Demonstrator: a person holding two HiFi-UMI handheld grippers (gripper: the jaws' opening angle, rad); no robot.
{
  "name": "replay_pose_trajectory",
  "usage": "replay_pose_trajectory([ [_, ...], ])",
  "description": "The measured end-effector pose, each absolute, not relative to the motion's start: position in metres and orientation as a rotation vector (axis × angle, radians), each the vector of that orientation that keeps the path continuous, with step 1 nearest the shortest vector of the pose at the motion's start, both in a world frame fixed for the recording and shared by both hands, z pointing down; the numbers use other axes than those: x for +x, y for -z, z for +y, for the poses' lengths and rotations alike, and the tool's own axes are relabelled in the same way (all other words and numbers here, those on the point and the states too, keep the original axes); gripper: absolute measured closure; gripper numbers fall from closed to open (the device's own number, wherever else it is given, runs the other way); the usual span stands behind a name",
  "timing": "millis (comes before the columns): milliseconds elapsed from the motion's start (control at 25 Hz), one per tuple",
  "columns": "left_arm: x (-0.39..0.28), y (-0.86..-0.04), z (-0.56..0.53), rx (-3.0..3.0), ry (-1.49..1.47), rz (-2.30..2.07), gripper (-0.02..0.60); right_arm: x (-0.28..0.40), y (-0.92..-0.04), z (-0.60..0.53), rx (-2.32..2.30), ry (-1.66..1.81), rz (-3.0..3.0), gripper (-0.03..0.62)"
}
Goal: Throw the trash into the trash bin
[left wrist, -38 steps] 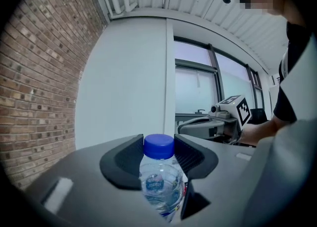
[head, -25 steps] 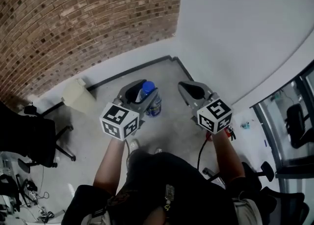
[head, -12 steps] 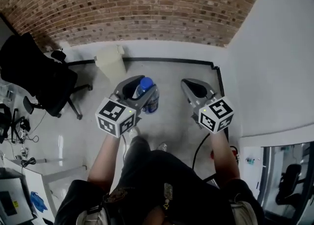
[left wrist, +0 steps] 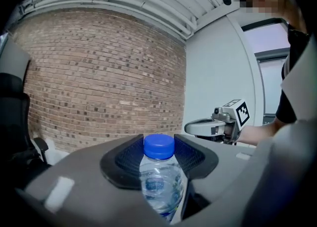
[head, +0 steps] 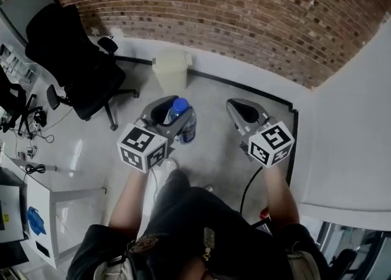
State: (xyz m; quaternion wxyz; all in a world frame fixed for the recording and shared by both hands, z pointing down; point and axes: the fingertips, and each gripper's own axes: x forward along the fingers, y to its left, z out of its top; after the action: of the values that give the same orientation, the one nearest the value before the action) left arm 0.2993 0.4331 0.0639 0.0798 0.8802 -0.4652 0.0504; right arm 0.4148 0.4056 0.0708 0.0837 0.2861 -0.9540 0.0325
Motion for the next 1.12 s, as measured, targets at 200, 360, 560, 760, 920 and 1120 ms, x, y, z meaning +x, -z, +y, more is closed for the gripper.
replay_pose_trajectory([
  [200,0.244,-0.068,0.404,2.587,-0.119,-1.449,0.382,0.355,-0.072,0.377,0.742,-0.075,-2.861,0.591],
  [360,0.205,-0.072,0.377,2.578,-0.098,-1.456,0.382,0.313,-0.073,0.349,0.713,-0.053,-2.847,0.591],
  [560,0.155,-0.076,0.35,2.559,-0.078,-1.467,0.382,0.264,-0.069,0.322,0.69,-0.018,-2.826,0.591],
  [760,0.112,-0.077,0.328,2.543,-0.061,-1.491,0.382,0.219,-0.069,0.299,0.661,-0.012,-2.824,0.591],
  [920,0.083,-0.084,0.311,2.505,-0.058,-1.523,0.382,0.188,-0.079,0.286,0.606,-0.029,-2.818,0.591],
  [1120,0.058,-0.093,0.279,2.459,-0.063,-1.568,0.382,0.161,-0.089,0.253,0.546,-0.051,-2.83,0.591],
])
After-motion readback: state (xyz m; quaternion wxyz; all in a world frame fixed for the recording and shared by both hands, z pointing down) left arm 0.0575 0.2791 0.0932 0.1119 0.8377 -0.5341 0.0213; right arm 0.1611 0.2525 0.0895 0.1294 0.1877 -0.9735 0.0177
